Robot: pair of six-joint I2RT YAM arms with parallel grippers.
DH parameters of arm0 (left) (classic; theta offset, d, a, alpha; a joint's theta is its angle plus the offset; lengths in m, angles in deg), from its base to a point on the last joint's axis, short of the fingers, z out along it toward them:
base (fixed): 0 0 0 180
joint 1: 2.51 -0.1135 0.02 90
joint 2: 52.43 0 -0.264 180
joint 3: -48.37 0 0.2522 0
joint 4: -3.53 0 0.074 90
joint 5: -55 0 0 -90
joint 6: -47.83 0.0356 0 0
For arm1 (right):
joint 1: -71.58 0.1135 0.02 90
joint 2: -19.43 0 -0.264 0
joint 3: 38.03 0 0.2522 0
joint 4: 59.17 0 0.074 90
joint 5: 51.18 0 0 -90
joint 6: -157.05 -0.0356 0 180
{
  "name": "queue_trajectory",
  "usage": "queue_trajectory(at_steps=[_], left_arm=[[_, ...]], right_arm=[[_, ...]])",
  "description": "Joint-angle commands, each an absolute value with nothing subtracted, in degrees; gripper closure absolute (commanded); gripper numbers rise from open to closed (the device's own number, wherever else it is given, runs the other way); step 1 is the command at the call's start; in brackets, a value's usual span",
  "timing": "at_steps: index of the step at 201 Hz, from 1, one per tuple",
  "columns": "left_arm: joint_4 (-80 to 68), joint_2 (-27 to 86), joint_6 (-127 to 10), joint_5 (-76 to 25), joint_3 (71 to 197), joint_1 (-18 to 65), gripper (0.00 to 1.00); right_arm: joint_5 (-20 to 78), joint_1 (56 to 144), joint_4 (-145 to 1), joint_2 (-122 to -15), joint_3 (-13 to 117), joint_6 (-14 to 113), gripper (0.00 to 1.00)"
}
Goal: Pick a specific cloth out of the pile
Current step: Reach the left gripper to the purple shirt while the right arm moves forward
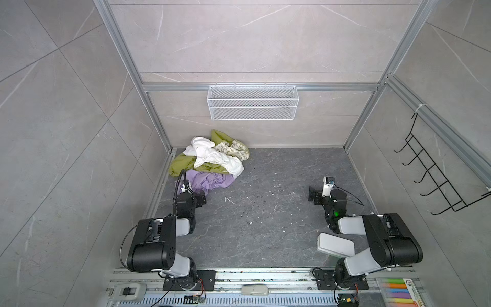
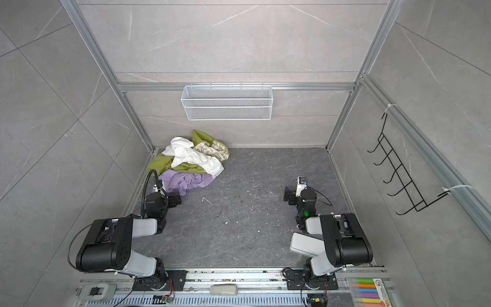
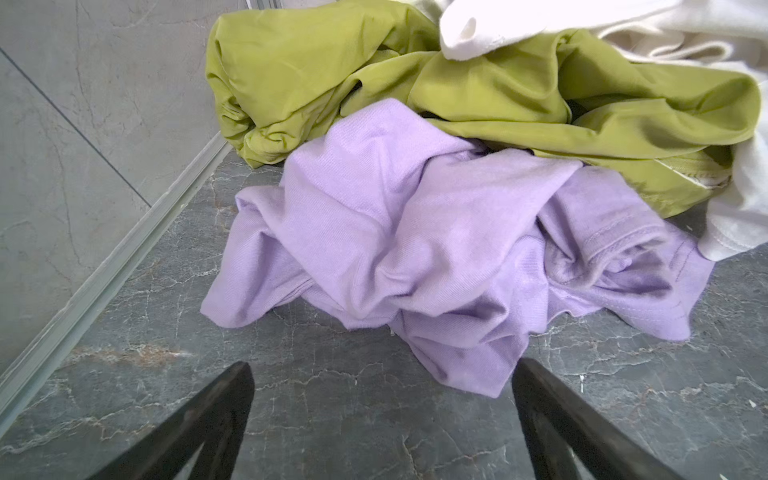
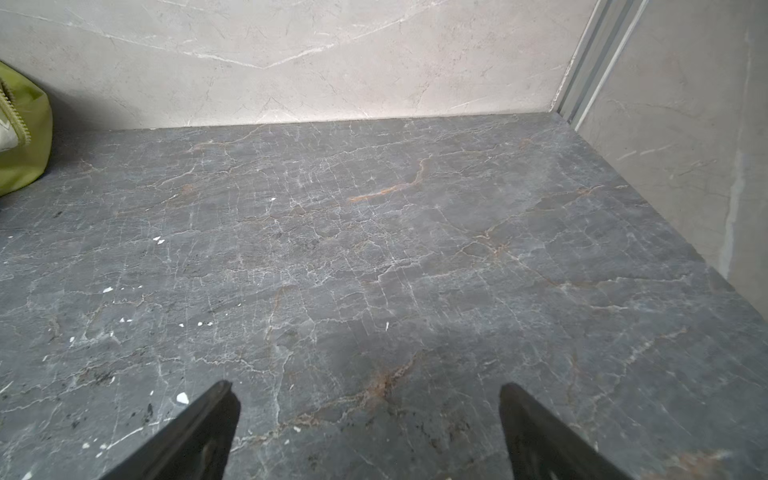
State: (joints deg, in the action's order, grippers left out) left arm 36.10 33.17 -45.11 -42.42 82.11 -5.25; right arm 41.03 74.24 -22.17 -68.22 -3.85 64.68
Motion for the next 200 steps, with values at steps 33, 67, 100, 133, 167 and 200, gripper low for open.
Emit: queue_trajectory(at_steps=[33,67,100,133,167,200], left_arm=[[37.75,33.35,-44.36,-43.18,83.02,-5.15,0.00],[37.72,33.34,-44.31,-43.18,83.08,-5.23,0.00],[37.70,33.35,-44.33,-43.22,83.05,-5.18,0.00],[37.74,33.29,-44.29,-43.22,83.04,-5.22,0.00],[37.90,33.24,-44.21,-43.05,82.96,-5.14,0.00],[37.90,33.26,-44.25,-43.00,82.96,-5.16,0.00]], right_arm=[[40.13,73.98,-22.65,-68.19,-2.83,64.68,0.00],[40.05,73.84,-22.63,-68.19,-2.91,64.60,0.00],[39.87,73.76,-22.57,-68.18,-3.00,64.59,0.00],[39.87,73.82,-22.15,-68.11,-3.22,64.60,0.00],[39.96,73.79,-21.42,-67.63,-3.79,64.86,0.00],[40.13,73.78,-21.34,-67.67,-3.80,64.94,0.01]])
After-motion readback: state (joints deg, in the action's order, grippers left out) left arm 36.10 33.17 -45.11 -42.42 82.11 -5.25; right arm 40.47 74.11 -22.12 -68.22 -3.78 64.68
